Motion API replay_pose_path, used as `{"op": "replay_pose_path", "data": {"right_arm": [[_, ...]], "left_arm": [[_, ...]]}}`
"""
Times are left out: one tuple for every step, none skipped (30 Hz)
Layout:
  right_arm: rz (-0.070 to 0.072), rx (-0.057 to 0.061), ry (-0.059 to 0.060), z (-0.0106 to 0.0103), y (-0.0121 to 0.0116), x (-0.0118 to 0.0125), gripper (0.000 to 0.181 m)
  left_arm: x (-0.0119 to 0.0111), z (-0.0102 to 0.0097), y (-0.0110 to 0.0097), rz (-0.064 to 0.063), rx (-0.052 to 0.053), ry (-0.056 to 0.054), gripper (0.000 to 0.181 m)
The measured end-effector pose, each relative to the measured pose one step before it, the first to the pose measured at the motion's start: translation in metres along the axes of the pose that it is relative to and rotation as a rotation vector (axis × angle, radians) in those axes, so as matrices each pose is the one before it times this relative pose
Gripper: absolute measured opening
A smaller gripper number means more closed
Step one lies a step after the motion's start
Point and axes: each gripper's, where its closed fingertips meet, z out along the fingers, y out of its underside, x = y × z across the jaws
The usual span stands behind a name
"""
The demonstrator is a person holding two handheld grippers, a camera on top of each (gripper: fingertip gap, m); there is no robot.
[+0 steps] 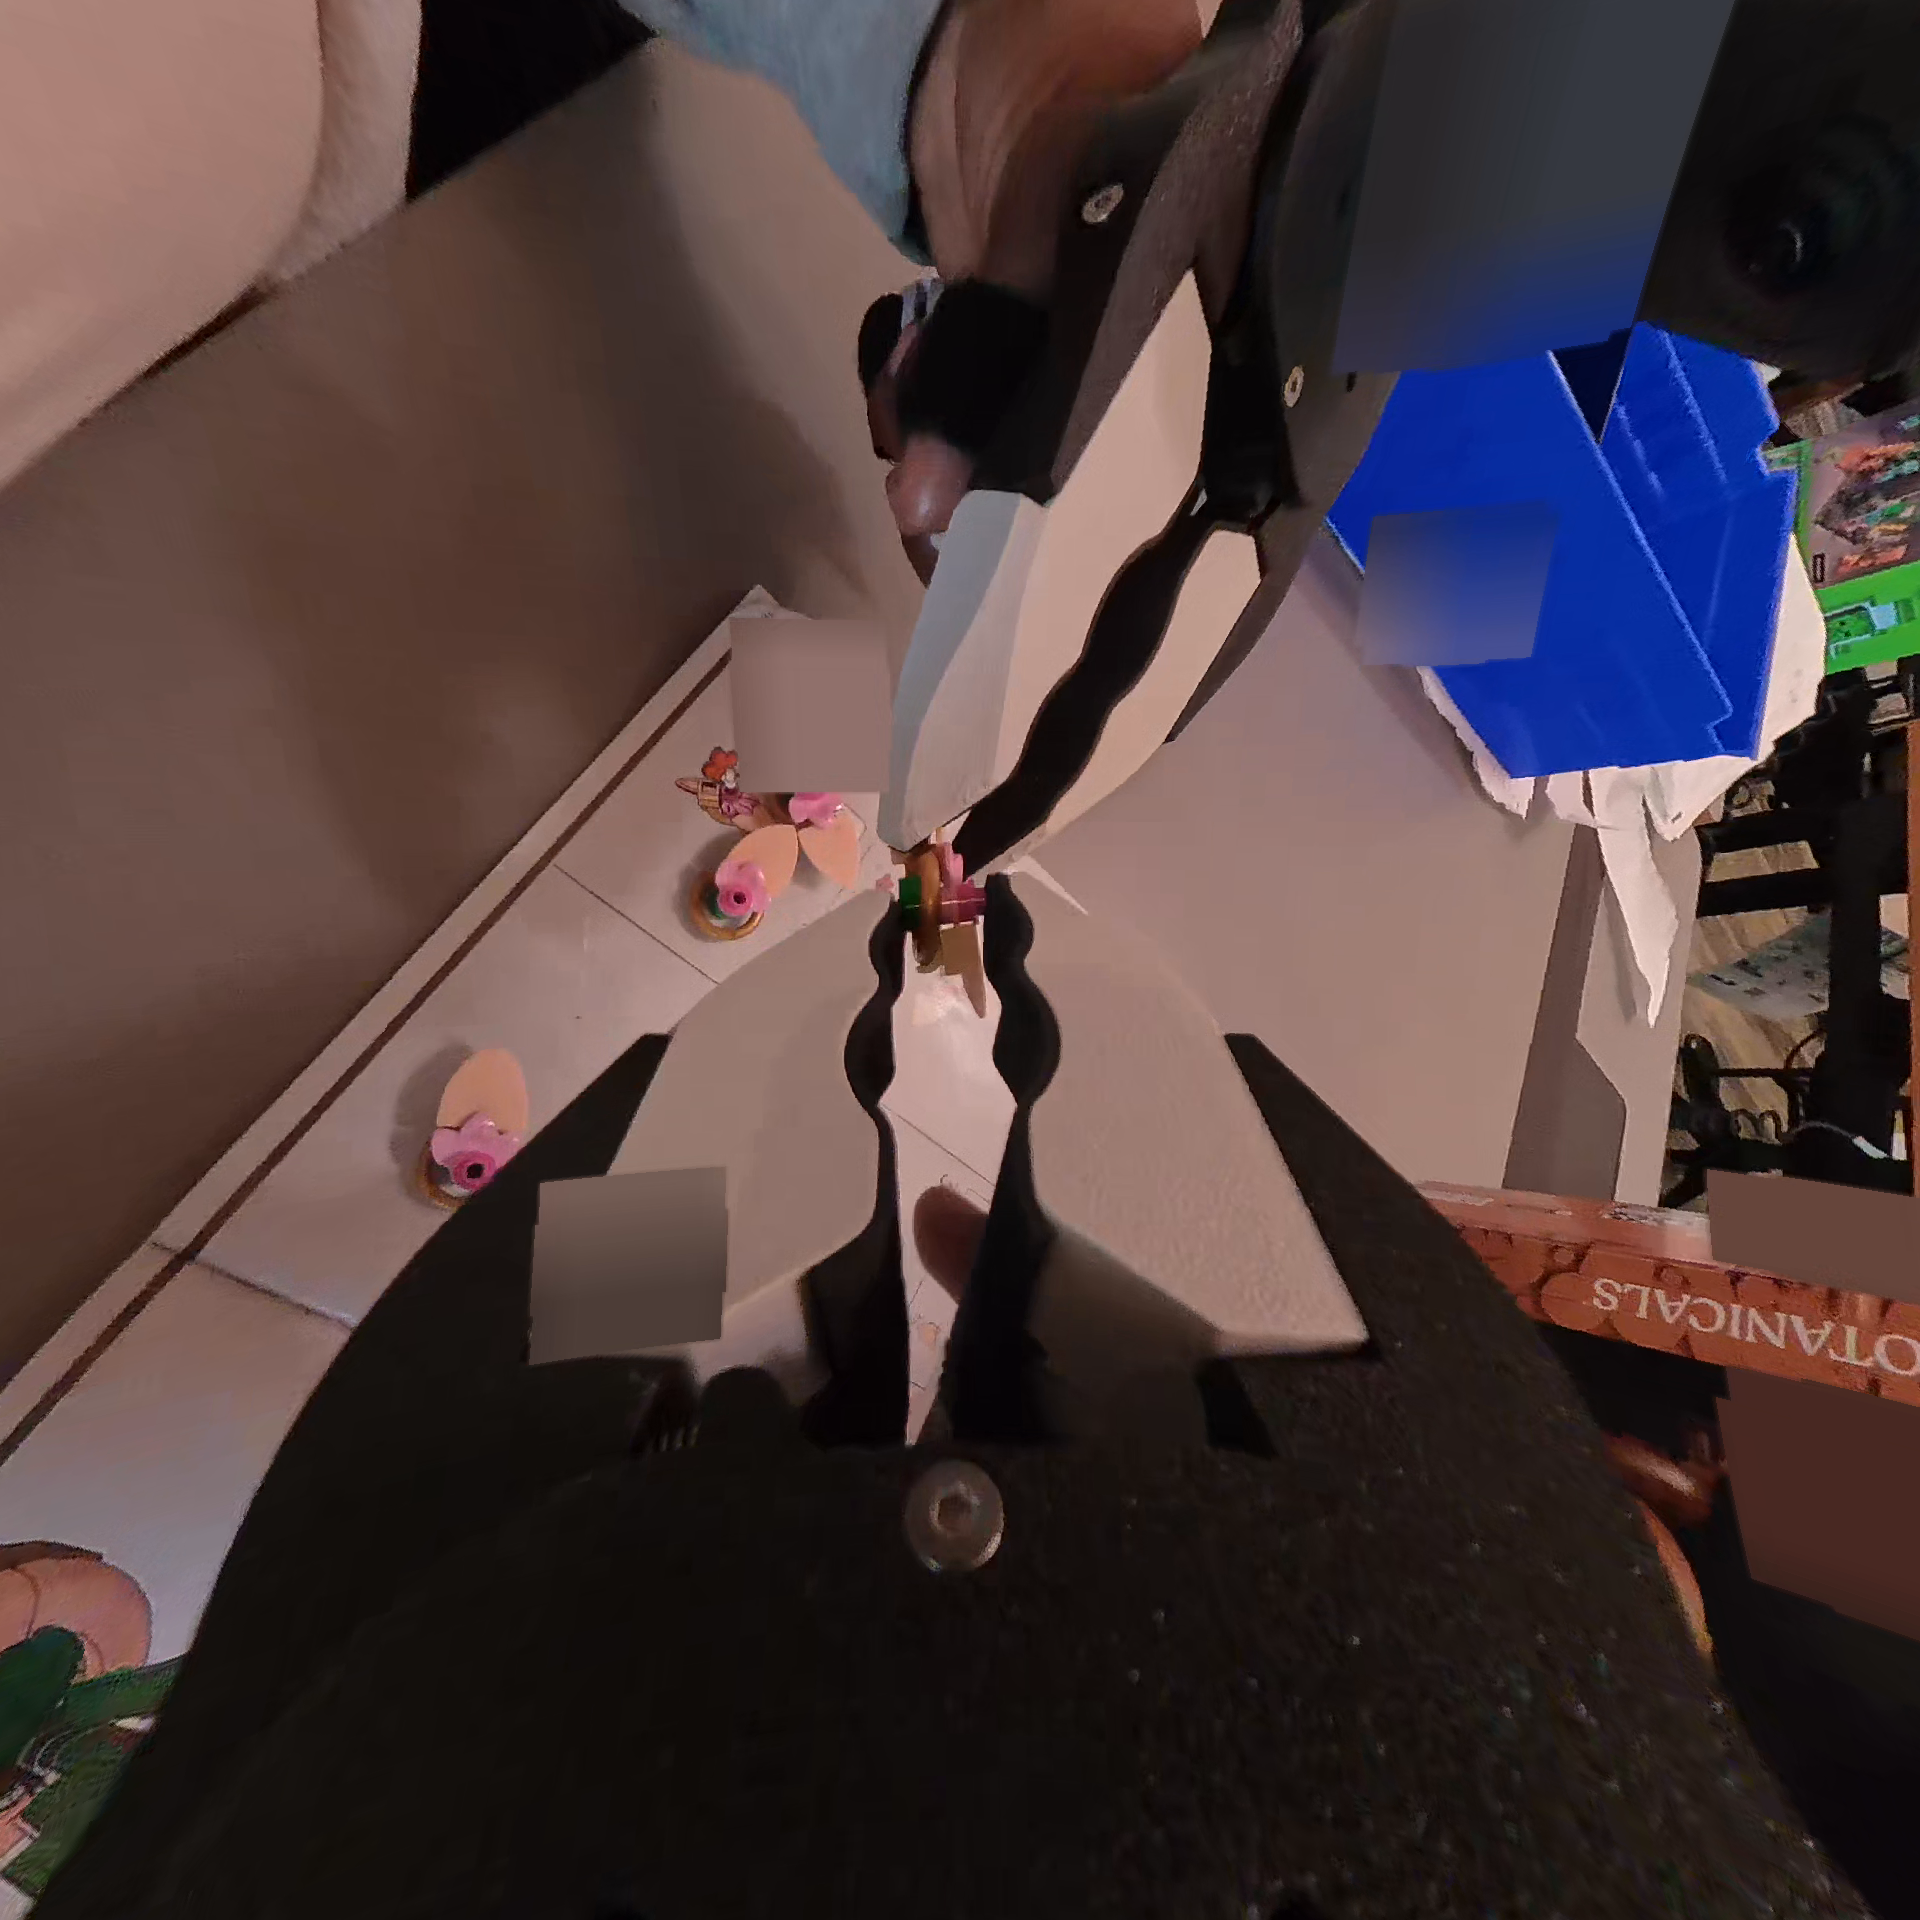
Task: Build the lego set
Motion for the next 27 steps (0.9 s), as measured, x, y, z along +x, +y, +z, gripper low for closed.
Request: {"op": "replay_pose_path", "data": {"right_arm": [[0.0100, -0.0054, 0.0136, 0.00082, 0.00209, 0.00164, 0.015], [0.0279, -0.0022, 0.0207, 0.00071, 0.00210, 0.00311, 0.015], [0.0400, -0.0053, 0.0335, -0.00029, 0.00259, 0.00516, 0.027], [0.0502, -0.0087, 0.0201, -0.00173, 0.00337, 0.00399, 0.039], [0.0686, -0.0032, 0.0076, -0.00364, 0.00362, 0.00294, 0.038], [0.0843, 0.0020, 0.0111, -0.00479, 0.00429, 0.00340, 0.033], [0.0913, -0.0022, 0.0035, -0.00509, 0.00617, 0.00205, 0.028], [0.0933, -0.0122, -0.0146, -0.00407, 0.00846, -0.00133, 0.025], [0.0927, -0.0276, -0.0125, -0.00254, 0.01146, -0.00193, 0.024], [0.0840, -0.0403, -0.0034, -0.00075, 0.01375, -0.00118, 0.023], [0.0711, -0.0425, 0.0030, 0.00134, 0.01408, -0.00070, 0.021], [0.0532, -0.0295, 0.0004, 0.00288, 0.01135, -0.00182, 0.020], [0.0349, -0.0143, -0.0040, 0.00380, 0.00743, -0.00333, 0.018], [0.0228, -0.0062, 0.0054, 0.00386, 0.00429, -0.00249, 0.013], [0.0164, -0.0030, 0.0072, 0.00405, 0.00172, -0.00240, 0.011], [0.0083, -0.0035, -0.0011, 0.00421, -0.00007, -0.00352, 0.010], [0.0094, -0.0012, 0.0022, 0.00447, -0.00146, -0.00267, 0.009], [0.0099, -0.0086, 0.0010, 0.00441, -0.00070, -0.00230, 0.009], [0.0069, -0.0122, -0.0051, 0.00432, -0.00001, -0.00237, 0.010], [0.0061, -0.0063, 0.0005, 0.00385, -0.00057, -0.00095, 0.010], [-0.0061, -0.0024, -0.0033, 0.00322, -0.00054, -0.00122, 0.010], [-0.0196, 0.0011, -0.0048, 0.00258, -0.00045, -0.00108, 0.011], [-0.0277, -0.0006, 0.0017, 0.00209, -0.00031, 0.00037, 0.012], [-0.0343, -0.0066, 0.0068, 0.00180, 0.00020, 0.00130, 0.012], [-0.0395, -0.0067, 0.0072, 0.00147, -0.00019, 0.00132, 0.012], [-0.0439, -0.0016, -0.0022, 0.00117, -0.00121, -0.00026, 0.013], [-0.0438, 0.0020, -0.0054, 0.00110, -0.00208, -0.00094, 0.013]], "left_arm": [[-0.00211, -0.00078, -0.00129, -0.0034, 0.0182, -0.0046, 0.014], [-0.00227, -0.00169, -0.00177, -0.0060, 0.0201, -0.0040, 0.013], [-0.00205, -0.00216, -0.00108, 0.0031, 0.0165, -0.0034, 0.014], [-0.00441, -0.00259, -0.00066, 0.0075, 0.0159, -0.0246, 0.014], [-0.00623, -0.00297, 0.00004, 0.0123, 0.0117, -0.0401, 0.014], [-0.00615, -0.00329, 0.00127, 0.0197, 0.0035, -0.0413, 0.014], [-0.00699, -0.00334, 0.00215, 0.0249, -0.0036, -0.0479, 0.014], [-0.00910, -0.00300, 0.00334, 0.0304, -0.0117, -0.0614, 0.014], [-0.01083, -0.00207, 0.00465, 0.0339, -0.0209, -0.0729, 0.014], [-0.01022, -0.00068, 0.00558, 0.0303, -0.0267, -0.0677, 0.014], [-0.00705, 0.00114, 0.00588, 0.0206, -0.0300, -0.0472, 0.014], [-0.00448, 0.00254, 0.00617, 0.0131, -0.0352, -0.0307, 0.014], [-0.00314, 0.00347, 0.00564, 0.0083, -0.0330, -0.0245, 0.014], [-0.00185, 0.00380, 0.00352, 0.0007, -0.0204, -0.0180, 0.014], [-0.00074, 0.00327, 0.00190, -0.0091, -0.0113, -0.0098, 0.014], [-0.00031, 0.00258, 0.00063, -0.0170, -0.0051, -0.0042, 0.014], [0.00015, 0.00171, 0.00004, -0.0161, -0.0024, -0.0005, 0.014], [0.00086, 0.00127, 0.00007, -0.0069, -0.0029, 0.0013, 0.014], [0.00083, 0.00121, 0.00035, 0.0007, -0.0051, -0.0031, 0.014], [0.00030, 0.00131, 0.00107, 0.0079, -0.0121, -0.0117, 0.014], [0.00058, 0.00165, 0.00200, 0.0213, -0.0199, -0.0134, 0.014], [0.00063, 0.00178, 0.00211, 0.0265, -0.0213, -0.0145, 0.014], [0.00078, 0.00184, 0.00159, 0.0219, -0.0184, -0.0124, 0.014], [0.00186, 0.00180, 0.00070, 0.0170, -0.0133, -0.0027, 0.014], [0.00306, 0.00145, 0.00030, 0.0150, -0.0102, 0.0079, 0.014], [0.00265, 0.00130, 0.00026, 0.0107, -0.0087, 0.0084, 0.014], [0.00168, 0.00094, 0.00021, 0.0066, -0.0076, 0.0029, 0.014]]}}
